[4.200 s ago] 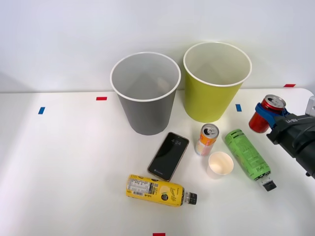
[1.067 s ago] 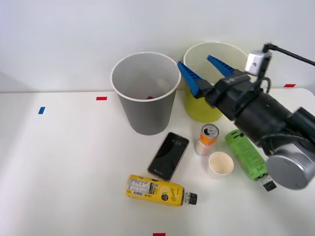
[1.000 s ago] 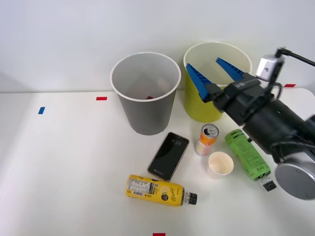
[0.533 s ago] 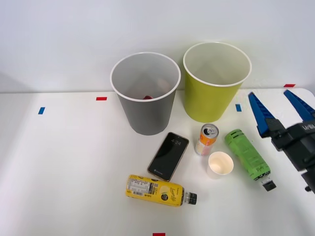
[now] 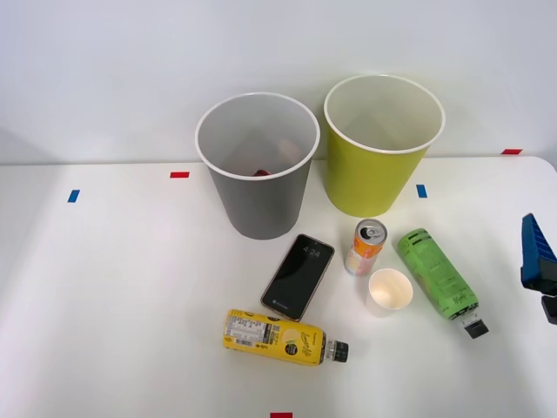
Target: Put cans in the gray bin, plastic bottles in the light green bin
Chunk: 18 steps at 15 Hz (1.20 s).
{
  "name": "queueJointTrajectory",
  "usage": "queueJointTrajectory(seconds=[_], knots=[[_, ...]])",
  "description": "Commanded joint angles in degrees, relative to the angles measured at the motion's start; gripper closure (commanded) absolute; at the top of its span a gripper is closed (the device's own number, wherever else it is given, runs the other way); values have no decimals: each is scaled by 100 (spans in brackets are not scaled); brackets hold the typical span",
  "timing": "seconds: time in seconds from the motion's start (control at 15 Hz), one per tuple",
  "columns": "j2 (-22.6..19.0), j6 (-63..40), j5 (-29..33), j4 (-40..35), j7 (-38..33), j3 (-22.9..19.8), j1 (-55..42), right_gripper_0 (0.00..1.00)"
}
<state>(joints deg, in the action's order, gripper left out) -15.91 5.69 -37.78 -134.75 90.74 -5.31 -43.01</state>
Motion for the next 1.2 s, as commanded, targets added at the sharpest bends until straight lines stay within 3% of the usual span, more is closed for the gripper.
queueJointTrajectory(seconds=[0.07,0.53,0.87,1.0,1.2], knots=[[352,108,131,1,164,-14,-278,0],[853,547,395,106,541,-5,-691,0],[906,1663,931,1073,585,312,-603,0],[1125,1866,1001,1416,638,479,-533,0],[1565,2050,1775,1811,585,487,-524,0]])
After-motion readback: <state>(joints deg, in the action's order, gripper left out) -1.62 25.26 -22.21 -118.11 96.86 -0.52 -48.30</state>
